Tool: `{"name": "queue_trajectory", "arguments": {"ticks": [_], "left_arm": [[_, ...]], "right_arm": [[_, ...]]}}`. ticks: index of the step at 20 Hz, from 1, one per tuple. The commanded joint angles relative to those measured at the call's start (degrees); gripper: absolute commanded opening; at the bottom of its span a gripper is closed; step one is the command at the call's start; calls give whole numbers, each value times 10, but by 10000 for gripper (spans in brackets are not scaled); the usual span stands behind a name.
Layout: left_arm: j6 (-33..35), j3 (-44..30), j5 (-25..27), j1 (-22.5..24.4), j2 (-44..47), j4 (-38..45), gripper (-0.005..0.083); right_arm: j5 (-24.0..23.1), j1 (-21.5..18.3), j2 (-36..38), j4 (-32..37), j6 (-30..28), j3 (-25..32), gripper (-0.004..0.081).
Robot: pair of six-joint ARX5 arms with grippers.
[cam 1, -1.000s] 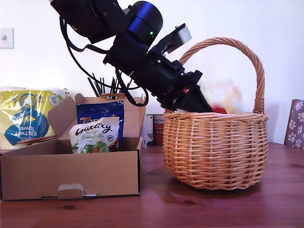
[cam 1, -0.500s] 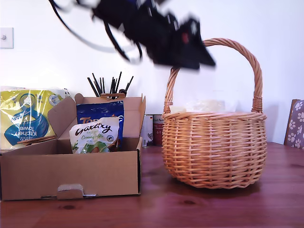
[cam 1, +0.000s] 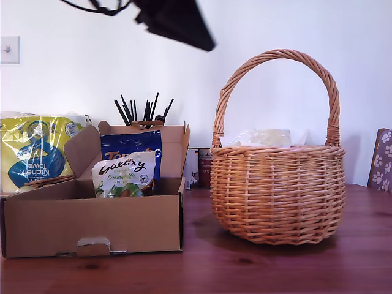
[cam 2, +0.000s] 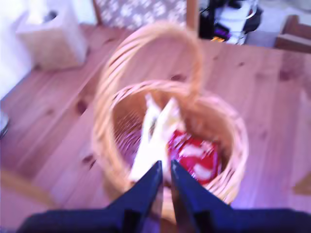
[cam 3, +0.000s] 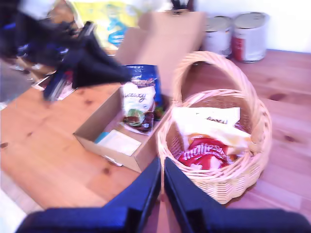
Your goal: Move the bags of Easter eggs from the cardboard box on the left into the woven basket on the right side.
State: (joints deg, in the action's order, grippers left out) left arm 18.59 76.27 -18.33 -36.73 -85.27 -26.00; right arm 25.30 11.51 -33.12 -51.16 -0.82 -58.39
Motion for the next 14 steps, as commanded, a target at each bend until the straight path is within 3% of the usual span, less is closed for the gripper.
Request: {"name": "queue_trajectory", "arguments": {"ticks": [1,6,14], "left_arm": [[5,-12,-2,16,17,1,-23],[8,-18,-9,69,22,-1,-23],[14,-75,-22,117,37,7,-23]], "right_arm": [[8,9,-1,2,-9,-7,-12],[16,38,-1,13,-13,-6,-12],[11,87,-15,13,-12,-5,-12]]}}
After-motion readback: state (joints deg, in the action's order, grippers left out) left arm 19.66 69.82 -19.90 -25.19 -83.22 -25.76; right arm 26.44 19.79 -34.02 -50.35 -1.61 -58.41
